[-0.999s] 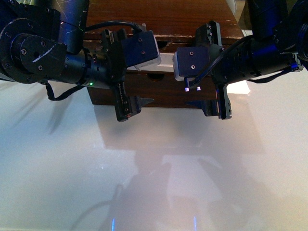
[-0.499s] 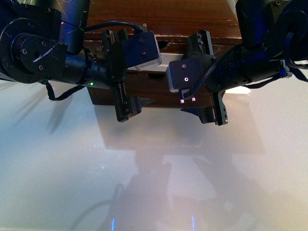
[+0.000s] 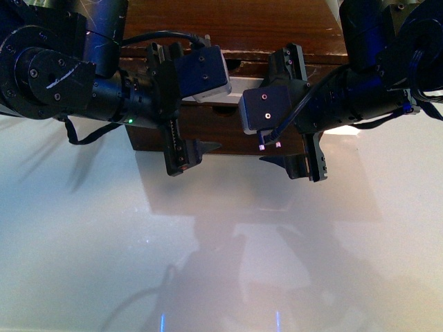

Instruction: Open drawer

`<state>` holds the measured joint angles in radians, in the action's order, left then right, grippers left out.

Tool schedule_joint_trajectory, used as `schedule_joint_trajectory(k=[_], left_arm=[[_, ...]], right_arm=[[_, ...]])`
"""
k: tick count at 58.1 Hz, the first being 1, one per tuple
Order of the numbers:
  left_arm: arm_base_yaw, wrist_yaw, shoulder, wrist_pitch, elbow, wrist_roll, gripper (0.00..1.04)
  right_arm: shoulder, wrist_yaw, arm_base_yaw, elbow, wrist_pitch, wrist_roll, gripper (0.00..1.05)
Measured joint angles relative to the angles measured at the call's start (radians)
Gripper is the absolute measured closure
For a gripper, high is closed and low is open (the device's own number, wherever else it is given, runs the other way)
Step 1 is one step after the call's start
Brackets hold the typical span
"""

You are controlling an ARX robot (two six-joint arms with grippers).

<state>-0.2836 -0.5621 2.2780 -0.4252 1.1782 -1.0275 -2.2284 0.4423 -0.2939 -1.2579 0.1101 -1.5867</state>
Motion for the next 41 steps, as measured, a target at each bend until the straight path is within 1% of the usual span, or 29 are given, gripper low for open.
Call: schedule_joint_trajectory(k=[8, 41], left_arm=[[0.003, -0.014, -0.006, -0.002, -0.014, -0.005, 0.08], [0.004, -0.033, -0.079, -0.103, -0.184, -0.003, 0.08]], right_arm=[[0.012, 0.0, -0.002, 0.023, 0.008, 0.0, 0.09], [0.074, 0.004, -0.027, 0.159, 0.072, -0.001, 0.09]])
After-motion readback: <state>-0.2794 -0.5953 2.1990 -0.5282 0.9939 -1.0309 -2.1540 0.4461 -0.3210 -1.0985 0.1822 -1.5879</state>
